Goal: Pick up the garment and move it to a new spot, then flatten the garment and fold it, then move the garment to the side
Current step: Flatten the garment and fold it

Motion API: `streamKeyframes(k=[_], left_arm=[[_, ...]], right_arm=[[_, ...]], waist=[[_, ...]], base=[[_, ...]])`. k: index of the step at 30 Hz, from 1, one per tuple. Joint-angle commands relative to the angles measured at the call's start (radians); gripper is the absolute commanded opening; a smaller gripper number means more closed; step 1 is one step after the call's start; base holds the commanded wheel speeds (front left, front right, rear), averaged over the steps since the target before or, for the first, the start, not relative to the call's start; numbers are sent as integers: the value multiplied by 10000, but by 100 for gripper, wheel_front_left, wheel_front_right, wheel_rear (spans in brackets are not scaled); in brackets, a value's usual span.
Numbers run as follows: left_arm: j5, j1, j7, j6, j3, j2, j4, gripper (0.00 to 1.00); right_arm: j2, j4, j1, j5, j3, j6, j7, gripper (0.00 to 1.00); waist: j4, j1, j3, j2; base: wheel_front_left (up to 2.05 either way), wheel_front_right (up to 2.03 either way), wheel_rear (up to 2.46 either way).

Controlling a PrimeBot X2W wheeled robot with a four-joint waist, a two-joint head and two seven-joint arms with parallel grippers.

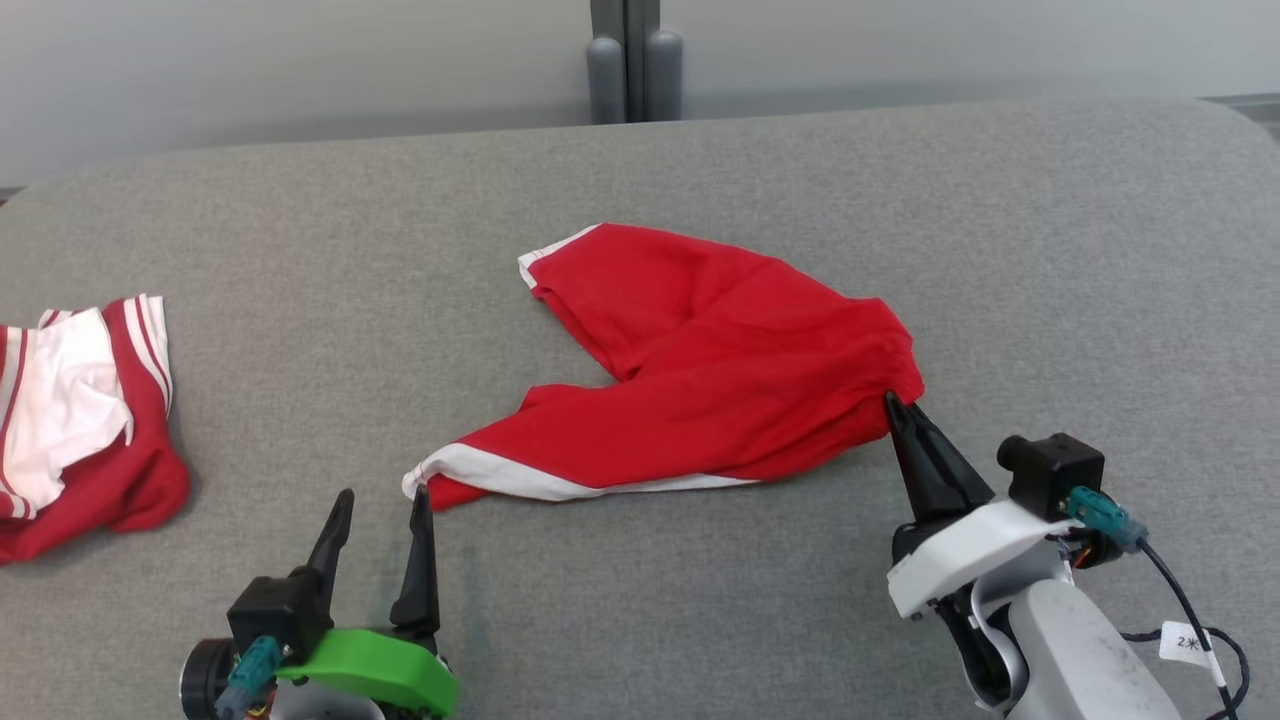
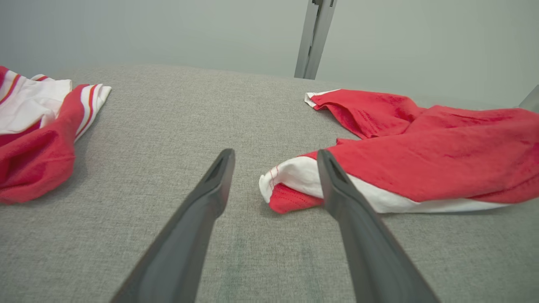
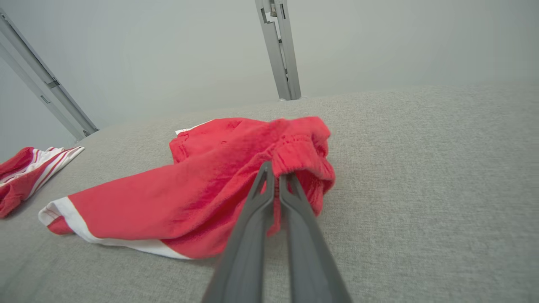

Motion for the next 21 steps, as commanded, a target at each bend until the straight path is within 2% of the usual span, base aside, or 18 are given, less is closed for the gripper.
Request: streamKeyframes(k=[1,7,13,16,21], left_arm=[[-51,230,10,-37,-35,27,-24,100],[-177,622,10,6,-177,27,-69,100],[-243,567,10,36,-428,28,-120,100],[-250,384,10,31,-527,28,-153,100],[-237,39,10,-1,-753,28,-193,100]], right_arm=[[-39,-259,257,-26,-13,-14,-20,0],[-153,-1438,725,-161,49,-14,-20,0],[-371,-2317,868,-98,277,-14,-20,0],[-422,-2306,678,-163,476,-14,-20,0],[-616,-1457,-313,-642,863,-14,-21,0]], waist=[[-200,-1,-294,-1],[-544,-1,-607,-1],[-627,-1,-367,-1],[-566,-1,-133,-1],[-289,-1,445,-1]], base=[[0,0,0],[0,0,0],[0,0,0],[0,0,0],[0,0,0]])
